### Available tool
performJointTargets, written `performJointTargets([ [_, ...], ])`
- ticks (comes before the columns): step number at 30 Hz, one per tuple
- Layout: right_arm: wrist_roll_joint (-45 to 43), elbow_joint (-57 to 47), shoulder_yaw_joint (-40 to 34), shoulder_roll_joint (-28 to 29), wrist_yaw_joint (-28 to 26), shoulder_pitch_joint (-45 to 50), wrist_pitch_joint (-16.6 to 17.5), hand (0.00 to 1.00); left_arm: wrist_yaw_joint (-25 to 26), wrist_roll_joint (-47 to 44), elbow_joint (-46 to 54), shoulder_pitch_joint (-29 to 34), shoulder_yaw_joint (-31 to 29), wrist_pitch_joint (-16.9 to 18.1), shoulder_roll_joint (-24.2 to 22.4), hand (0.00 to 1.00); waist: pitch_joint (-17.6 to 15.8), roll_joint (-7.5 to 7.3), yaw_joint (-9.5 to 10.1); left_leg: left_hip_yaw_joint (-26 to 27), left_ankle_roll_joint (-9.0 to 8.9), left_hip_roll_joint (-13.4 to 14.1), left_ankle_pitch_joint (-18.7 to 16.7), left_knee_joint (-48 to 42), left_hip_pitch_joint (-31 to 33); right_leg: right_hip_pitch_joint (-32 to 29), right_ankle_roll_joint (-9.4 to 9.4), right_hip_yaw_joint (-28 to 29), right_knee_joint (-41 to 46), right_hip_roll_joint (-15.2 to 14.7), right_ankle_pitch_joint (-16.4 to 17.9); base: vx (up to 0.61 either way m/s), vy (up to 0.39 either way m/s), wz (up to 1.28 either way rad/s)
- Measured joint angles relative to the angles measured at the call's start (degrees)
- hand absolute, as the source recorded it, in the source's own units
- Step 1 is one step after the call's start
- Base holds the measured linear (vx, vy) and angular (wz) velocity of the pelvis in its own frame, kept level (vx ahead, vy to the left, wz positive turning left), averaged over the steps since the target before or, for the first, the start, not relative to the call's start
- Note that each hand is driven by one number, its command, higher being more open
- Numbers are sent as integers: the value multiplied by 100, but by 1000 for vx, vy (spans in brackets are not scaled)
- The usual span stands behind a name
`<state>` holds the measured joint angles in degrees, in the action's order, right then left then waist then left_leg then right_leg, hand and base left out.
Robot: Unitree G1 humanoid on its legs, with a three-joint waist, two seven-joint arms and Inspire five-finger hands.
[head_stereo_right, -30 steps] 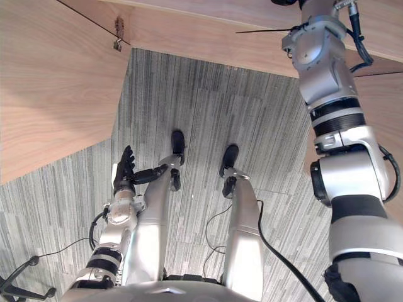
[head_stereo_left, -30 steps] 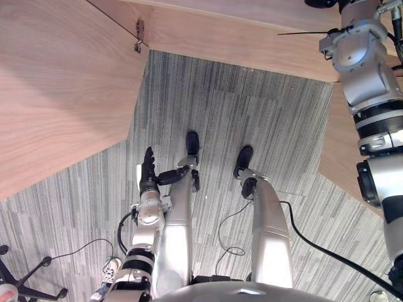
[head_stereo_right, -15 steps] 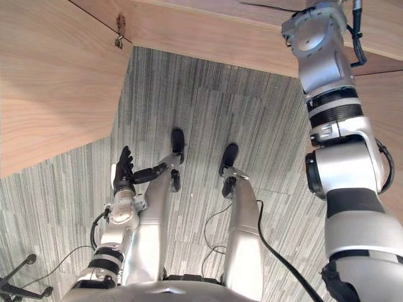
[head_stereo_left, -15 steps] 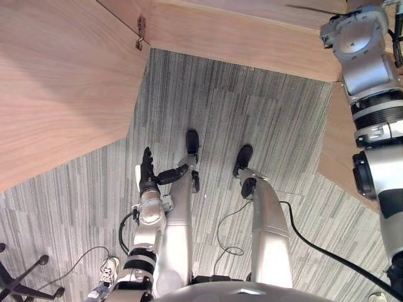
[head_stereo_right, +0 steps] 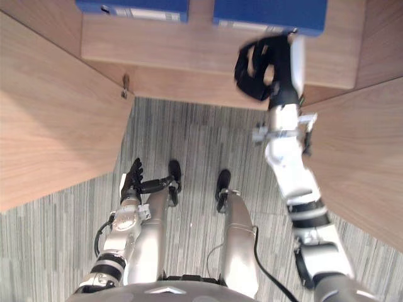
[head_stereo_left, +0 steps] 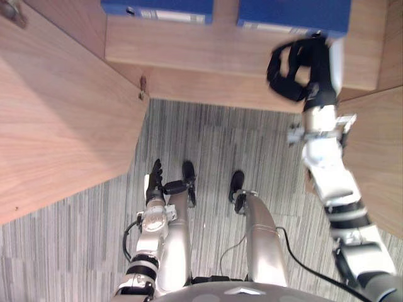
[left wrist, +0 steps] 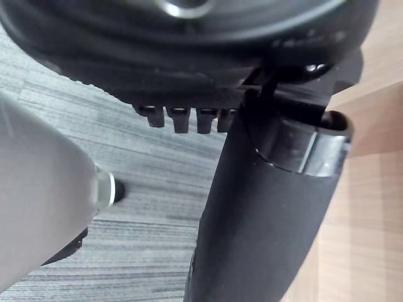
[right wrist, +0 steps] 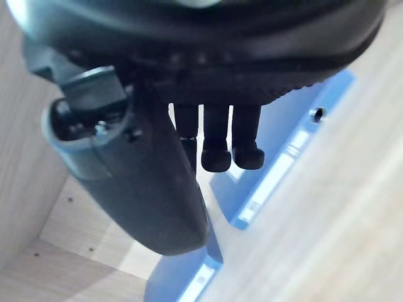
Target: Walk over to the cabinet, pick up the folder, carry it to the office cabinet, place the folder inside the office cabinet, then close the office cabinet door
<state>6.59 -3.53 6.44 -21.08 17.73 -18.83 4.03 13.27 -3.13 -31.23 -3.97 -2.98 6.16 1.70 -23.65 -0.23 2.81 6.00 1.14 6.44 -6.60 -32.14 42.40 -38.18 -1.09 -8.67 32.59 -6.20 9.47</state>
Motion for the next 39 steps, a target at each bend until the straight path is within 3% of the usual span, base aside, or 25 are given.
performJointTargets([
  [4, 7, 161, 67, 738, -414, 1369, 13, 0, -126, 167, -160, 349, -67, -18, 19, 100, 287, -83, -22, 108, -16, -10, 3, 426, -734, 679, -27, 46, -447, 40, -17, 133, -25, -8],
  [8, 277, 1299, 52, 1251, -702, 2307, 34, 0, -283, 372, -850, 749, -62, -127, 30, 100, 989, -105, -148, 157, -122, -70, 95, 1165, -1676, 1655, -120, 74, -1364, 124, -220, 204, -5, -7],
  [12, 729, 2652, -311, 1302, -824, 2371, 25, 0, -365, 617, -1323, 787, -61, -198, 133, 100, 1262, -90, -220, 282, -153, -182, 369, 2044, -2561, 2548, -198, 130, -2367, 156, -613, 173, 23, -9],
  [20, 932, 4489, -853, 1421, -813, 2339, -90, 0, -360, 833, -1714, 793, -74, -252, 315, 100, 1663, 6, -330, 313, -183, -336, 704, 2954, -3505, 3353, -261, 145, -3039, 138, -888, 38, 10, -3],
  [21, 929, 4630, -905, 1446, -813, 2332, -101, 100, -362, 841, -1752, 790, -73, -251, 314, 100, 1685, 7, -330, 312, -181, -347, 747, 3025, -3549, 3368, -258, 145, -3041, 138, -892, -33, 7, 3],
  [28, 818, 5673, -1284, 1632, -758, 2353, -296, 100, -367, 876, -2080, 861, -77, -309, 310, 100, 1731, 9, -349, 280, -144, -449, 1153, 3720, -4012, 3549, -256, 136, -3191, 141, -1017, -82, 15, 0],
  [34, 673, 5852, -1492, 1692, -695, 2410, -352, 100, -376, 879, -2297, 1011, -277, -372, 293, 100, 1827, -71, -377, 279, -152, -487, 1151, 3749, -4178, 3744, -297, 160, -3275, 108, -1027, -68, 9, 1],
  [39, 445, 6084, -1912, 1777, -639, 2375, -385, 100, -377, 879, -2428, 1032, -312, -376, 297, 100, 1899, -50, -378, 323, -139, -505, 1105, 3751, -4341, 3925, -314, 237, -3363, 101, -1044, -15, 4, -5],
])
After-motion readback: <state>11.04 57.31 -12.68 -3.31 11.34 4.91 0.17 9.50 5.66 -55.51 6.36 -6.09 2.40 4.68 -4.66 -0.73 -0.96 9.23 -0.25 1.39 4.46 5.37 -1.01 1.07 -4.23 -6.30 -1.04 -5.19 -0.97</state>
